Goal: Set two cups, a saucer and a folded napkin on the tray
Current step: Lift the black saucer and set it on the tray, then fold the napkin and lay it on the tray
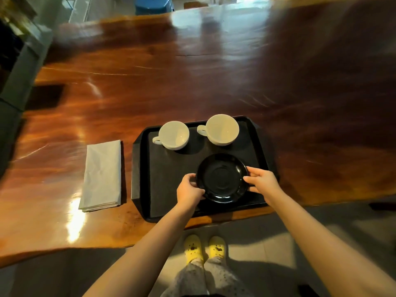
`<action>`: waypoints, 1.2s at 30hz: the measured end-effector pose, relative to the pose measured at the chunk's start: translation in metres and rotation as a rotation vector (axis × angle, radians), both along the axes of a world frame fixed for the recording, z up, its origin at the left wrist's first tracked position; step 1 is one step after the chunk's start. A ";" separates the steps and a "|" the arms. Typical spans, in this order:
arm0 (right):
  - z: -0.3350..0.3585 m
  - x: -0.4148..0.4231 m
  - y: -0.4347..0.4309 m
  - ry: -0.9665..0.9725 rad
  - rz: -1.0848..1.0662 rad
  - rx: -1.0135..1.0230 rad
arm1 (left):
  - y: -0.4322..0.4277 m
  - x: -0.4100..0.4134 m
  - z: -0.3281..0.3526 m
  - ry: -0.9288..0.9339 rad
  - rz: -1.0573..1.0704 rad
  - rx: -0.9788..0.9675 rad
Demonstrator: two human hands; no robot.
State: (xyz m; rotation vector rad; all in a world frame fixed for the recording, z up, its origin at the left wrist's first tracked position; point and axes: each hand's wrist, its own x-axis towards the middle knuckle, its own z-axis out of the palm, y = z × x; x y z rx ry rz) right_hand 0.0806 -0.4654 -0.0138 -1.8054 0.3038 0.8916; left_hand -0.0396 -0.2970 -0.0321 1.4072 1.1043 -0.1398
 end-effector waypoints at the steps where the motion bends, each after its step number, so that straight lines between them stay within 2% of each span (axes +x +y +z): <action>1: -0.003 0.000 -0.001 0.000 0.009 -0.010 | -0.001 -0.001 -0.002 0.005 -0.005 0.009; 13: -0.018 0.012 0.000 -0.076 0.174 -0.125 | -0.008 -0.004 0.000 0.061 -0.124 0.205; 17: -0.001 0.013 0.002 -0.394 0.448 -0.334 | 0.005 -0.007 0.012 0.065 -0.112 0.392; 19: 0.012 0.012 0.008 -0.540 0.543 -0.360 | 0.018 -0.010 0.023 0.048 -0.094 0.463; 22: 0.035 0.015 0.028 -0.689 0.685 -0.327 | 0.045 -0.024 0.042 0.029 -0.086 0.569; 27: 0.076 0.011 0.089 -0.716 0.849 -0.184 | 0.092 -0.069 0.062 0.055 0.101 0.604; 30: 0.092 -0.009 0.132 -0.806 1.010 -0.123 | 0.117 -0.101 0.060 0.112 0.190 0.608; 36: 0.078 -0.075 0.215 -0.862 1.326 -0.094 | 0.162 -0.155 0.034 0.269 0.193 0.627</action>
